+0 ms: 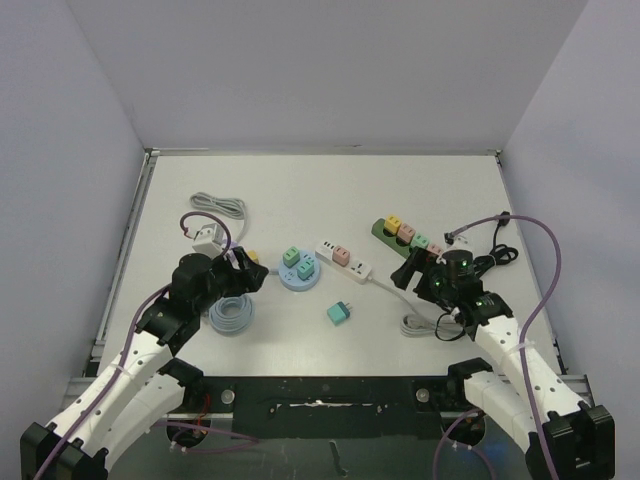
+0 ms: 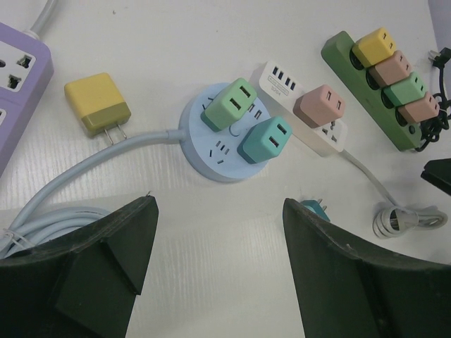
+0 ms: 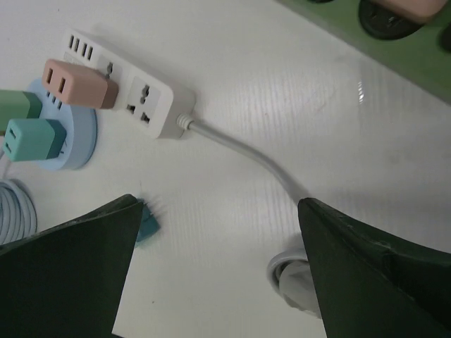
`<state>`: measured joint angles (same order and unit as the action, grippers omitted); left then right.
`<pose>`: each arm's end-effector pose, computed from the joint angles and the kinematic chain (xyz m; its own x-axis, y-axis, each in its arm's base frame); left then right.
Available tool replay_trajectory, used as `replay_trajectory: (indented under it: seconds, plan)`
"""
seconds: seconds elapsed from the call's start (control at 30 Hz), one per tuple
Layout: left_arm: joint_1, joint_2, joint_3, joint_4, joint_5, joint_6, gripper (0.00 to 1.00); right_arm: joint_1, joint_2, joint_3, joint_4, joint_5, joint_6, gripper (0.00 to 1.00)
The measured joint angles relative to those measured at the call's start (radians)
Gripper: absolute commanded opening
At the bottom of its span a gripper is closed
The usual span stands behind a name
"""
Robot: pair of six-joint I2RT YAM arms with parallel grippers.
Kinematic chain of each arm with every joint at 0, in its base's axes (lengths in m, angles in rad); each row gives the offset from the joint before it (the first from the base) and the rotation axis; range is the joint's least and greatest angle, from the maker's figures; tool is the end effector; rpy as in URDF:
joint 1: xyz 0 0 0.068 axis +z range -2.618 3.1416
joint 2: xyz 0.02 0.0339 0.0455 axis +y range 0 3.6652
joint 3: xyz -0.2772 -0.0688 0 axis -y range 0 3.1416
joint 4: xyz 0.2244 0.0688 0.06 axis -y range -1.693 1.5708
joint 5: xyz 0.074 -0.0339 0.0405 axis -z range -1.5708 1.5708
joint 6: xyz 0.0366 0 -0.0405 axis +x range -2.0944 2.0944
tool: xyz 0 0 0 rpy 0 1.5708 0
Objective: Insert the plug
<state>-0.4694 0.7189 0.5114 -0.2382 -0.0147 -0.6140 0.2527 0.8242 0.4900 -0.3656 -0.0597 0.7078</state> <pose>0.1279 -0.0643 0.2609 -0.5680 -0.3578 -0.7412 0.1385 0.8461 -0.5147 0.1427 0.0391 0.2288 -0.6648 0.4986 -0.5562 0.1822 0.8304 0.5266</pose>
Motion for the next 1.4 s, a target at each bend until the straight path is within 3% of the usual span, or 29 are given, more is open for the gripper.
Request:
replay_trajectory:
  seconds: [0.17, 0.37, 0.47, 0.77, 1.1, 1.4]
  plan:
    - [0.000, 0.000, 0.000, 0.005, 0.001, -0.003, 0.69, 0.196, 0.108, 0.050, -0.025, 0.062, 0.112, 0.98]
    - [0.000, 0.000, -0.017, 0.031, 0.020, -0.026, 0.69, 0.489, 0.369, 0.250, -0.094, 0.250, 0.306, 1.00]
    - [0.000, 0.000, -0.034, 0.037, 0.031, -0.045, 0.69, 0.568, 0.472, 0.329, -0.128, 0.299, 0.406, 0.94]
    - [0.000, 0.000, -0.074, 0.064, 0.069, -0.085, 0.69, 0.629, 0.642, 0.369, -0.209, 0.336, 0.629, 0.87]
    - [0.000, -0.002, -0.092, 0.079, 0.082, -0.099, 0.69, 0.639, 0.766, 0.428, -0.211, 0.322, 0.666, 0.83]
    - [0.000, -0.002, -0.097, 0.085, 0.097, -0.109, 0.69, 0.639, 0.808, 0.458, -0.200, 0.307, 0.678, 0.59]
